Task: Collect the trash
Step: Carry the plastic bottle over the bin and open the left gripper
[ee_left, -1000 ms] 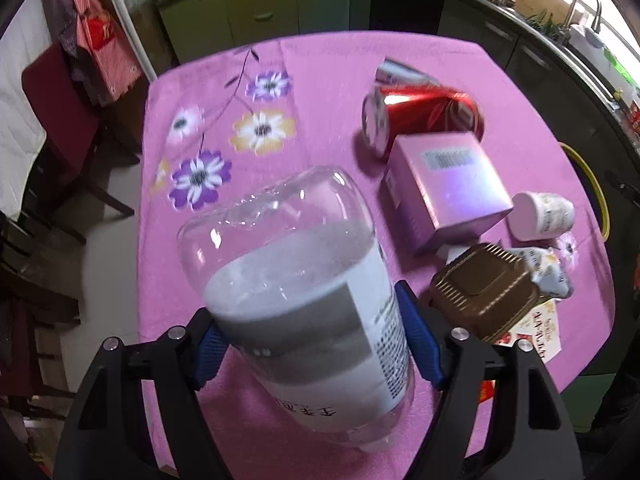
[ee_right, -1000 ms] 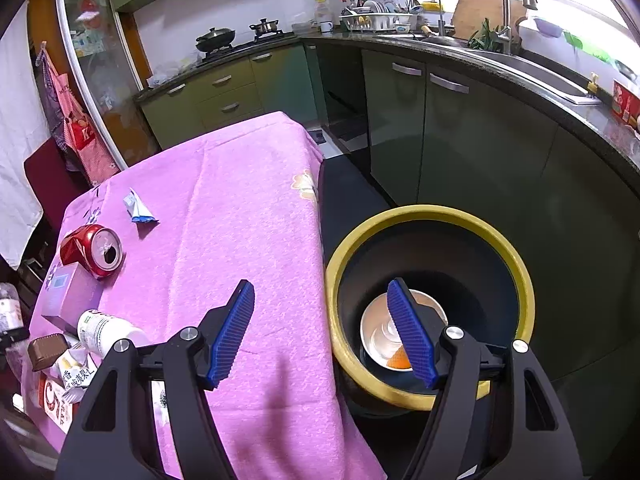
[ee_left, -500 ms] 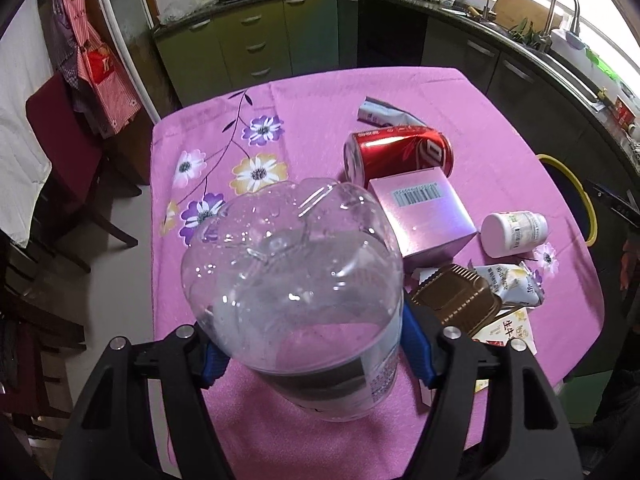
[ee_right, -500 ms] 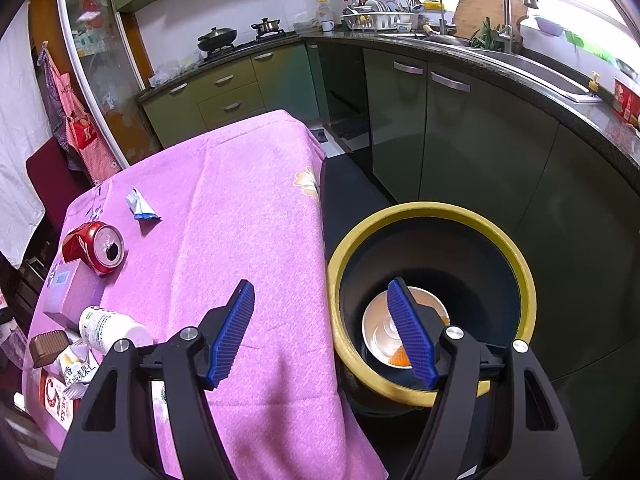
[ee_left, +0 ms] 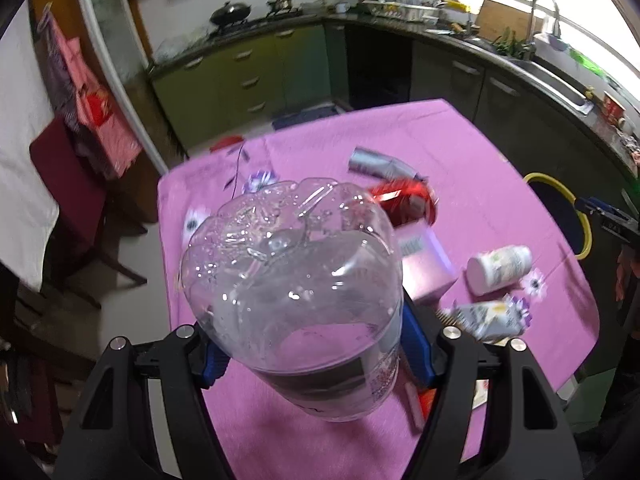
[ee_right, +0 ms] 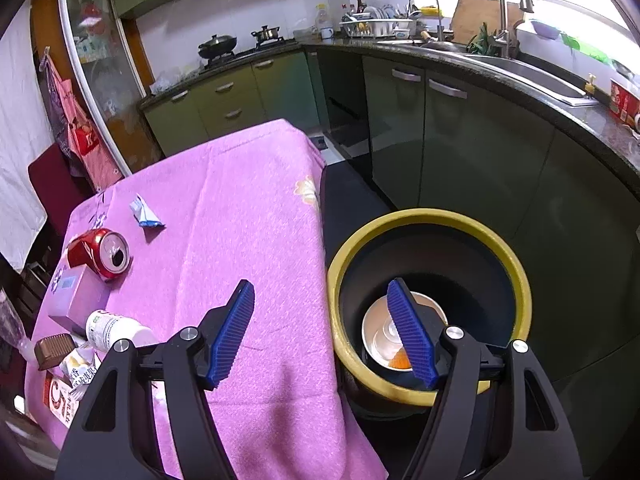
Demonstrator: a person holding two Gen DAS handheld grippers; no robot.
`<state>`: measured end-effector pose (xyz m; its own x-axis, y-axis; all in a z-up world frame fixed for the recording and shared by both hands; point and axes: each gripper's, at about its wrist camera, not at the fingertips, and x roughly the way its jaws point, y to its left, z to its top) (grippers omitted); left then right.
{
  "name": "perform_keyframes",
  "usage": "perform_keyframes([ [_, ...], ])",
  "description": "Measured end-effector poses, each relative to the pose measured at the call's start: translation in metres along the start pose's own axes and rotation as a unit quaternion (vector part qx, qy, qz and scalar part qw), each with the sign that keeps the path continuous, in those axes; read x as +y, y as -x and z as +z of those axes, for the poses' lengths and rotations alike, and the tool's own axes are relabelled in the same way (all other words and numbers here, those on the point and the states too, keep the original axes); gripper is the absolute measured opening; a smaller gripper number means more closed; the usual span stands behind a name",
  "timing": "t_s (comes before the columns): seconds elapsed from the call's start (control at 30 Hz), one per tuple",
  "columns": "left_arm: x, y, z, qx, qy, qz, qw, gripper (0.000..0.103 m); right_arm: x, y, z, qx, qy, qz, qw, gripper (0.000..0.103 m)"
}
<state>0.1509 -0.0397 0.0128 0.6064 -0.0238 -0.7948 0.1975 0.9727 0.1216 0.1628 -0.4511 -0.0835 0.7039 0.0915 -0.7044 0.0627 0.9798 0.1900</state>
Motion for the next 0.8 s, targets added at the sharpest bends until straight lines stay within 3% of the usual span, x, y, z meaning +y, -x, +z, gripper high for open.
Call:
perform_keyframes([
  [0.2, -0.041, 0.011, 0.048, -0.032, -0.060, -0.048, 0.9965, 0.066, -0.018, 0.022, 0.000, -0.019, -0.013, -0.019, 1.000, 0.069],
  [0.33, -0.093, 0.005, 0.083, -0.033, -0.117, -0.097, 0.9879, 0.066, -0.042, 0.039, -0.006, -0.030, -0.034, -0.035, 0.998, 0.069],
  [0.47, -0.163, 0.001, 0.112, -0.041, -0.182, -0.149, 0.9712, 0.066, -0.071, 0.053, -0.015, -0.037, -0.059, -0.051, 0.996, 0.069],
  [0.6, -0.253, -0.011, 0.133, -0.030, -0.248, -0.213, 0.9445, 0.067, -0.096, 0.066, -0.025, -0.039, -0.080, -0.065, 0.994, 0.069],
  [0.7, -0.319, -0.026, 0.140, -0.019, -0.291, -0.239, 0.9262, 0.067, -0.113, 0.077, -0.031, -0.043, -0.095, -0.074, 0.992, 0.069],
  [0.8, -0.372, -0.048, 0.145, -0.012, -0.318, -0.244, 0.9162, 0.067, -0.126, 0.088, -0.037, -0.049, -0.106, -0.082, 0.990, 0.069],
])
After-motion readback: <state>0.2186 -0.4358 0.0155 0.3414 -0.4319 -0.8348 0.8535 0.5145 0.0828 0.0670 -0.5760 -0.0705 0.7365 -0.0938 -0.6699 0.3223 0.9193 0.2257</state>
